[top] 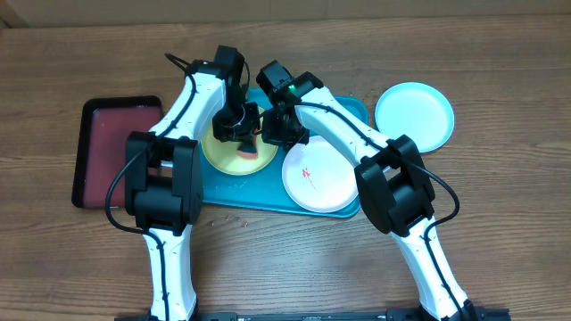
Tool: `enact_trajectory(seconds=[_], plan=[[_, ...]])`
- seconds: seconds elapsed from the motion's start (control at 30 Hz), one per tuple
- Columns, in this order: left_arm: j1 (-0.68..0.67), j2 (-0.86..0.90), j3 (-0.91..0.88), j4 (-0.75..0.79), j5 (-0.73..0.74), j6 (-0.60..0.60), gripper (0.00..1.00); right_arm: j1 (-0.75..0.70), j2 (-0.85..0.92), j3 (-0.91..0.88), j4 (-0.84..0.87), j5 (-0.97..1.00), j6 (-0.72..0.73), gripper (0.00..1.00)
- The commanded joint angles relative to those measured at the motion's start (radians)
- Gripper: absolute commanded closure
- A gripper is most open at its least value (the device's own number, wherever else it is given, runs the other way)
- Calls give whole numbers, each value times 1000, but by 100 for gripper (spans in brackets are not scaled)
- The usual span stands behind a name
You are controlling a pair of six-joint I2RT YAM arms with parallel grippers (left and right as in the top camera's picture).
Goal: Clean dirty plates on tray and stack at the side
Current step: 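Scrub the yellow plate with the sponge while the right gripper holds it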
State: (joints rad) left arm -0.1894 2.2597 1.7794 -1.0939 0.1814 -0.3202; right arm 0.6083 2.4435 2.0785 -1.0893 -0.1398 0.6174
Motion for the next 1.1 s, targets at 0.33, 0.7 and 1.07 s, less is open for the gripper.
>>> enact_trajectory(seconds=[0.33,0.7,1.07], plan=[[2,20,23,-6,-588,27,96,-13,11,-15,-14,60,-15,96],[-1,20,23,166,29,29,96,-13,11,-15,-13,60,-16,96],[-14,20,23,-36,51,90,96,-13,11,-15,-13,60,-16,96]])
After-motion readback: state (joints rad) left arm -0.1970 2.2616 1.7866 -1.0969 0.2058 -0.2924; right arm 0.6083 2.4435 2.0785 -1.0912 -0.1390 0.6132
